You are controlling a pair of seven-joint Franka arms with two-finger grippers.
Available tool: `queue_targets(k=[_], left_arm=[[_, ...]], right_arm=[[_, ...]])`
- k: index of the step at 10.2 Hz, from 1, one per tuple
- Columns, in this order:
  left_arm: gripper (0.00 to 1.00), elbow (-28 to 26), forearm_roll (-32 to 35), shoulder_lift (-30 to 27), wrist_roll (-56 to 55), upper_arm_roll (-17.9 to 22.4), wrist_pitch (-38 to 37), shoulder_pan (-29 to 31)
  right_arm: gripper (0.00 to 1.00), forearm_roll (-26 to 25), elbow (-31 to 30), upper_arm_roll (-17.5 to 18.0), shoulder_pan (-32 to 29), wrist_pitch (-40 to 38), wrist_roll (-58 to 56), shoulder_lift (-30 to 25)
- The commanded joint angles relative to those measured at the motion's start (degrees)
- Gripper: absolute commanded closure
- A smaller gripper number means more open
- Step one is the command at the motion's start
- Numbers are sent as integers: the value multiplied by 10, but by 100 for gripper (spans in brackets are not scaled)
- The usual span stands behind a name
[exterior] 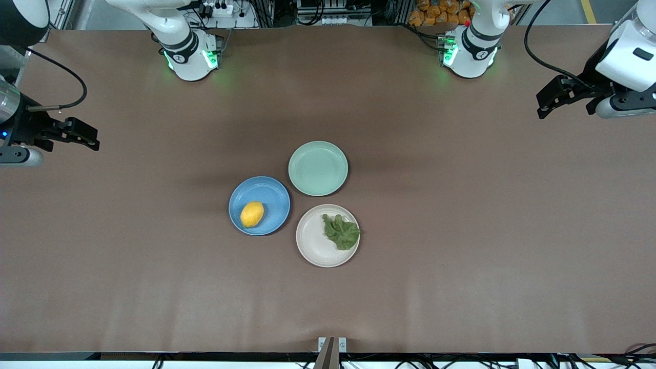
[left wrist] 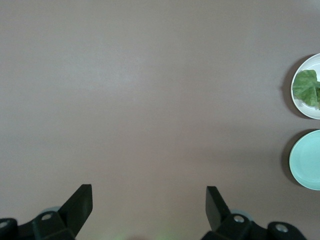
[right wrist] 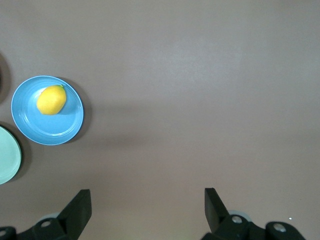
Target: Place lemon and lettuce in plates
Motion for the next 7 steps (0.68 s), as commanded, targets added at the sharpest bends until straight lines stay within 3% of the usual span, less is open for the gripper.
queue_targets(k=[1,7], left_arm=[[0,5,-6,9,7,-1,-6,4],[0,7,-8,15,10,-1,-42,6]], right_arm=[[0,2,-20,0,-2,9,-7,-18],[0,14,-24,-1,-3,14,-7,-19]])
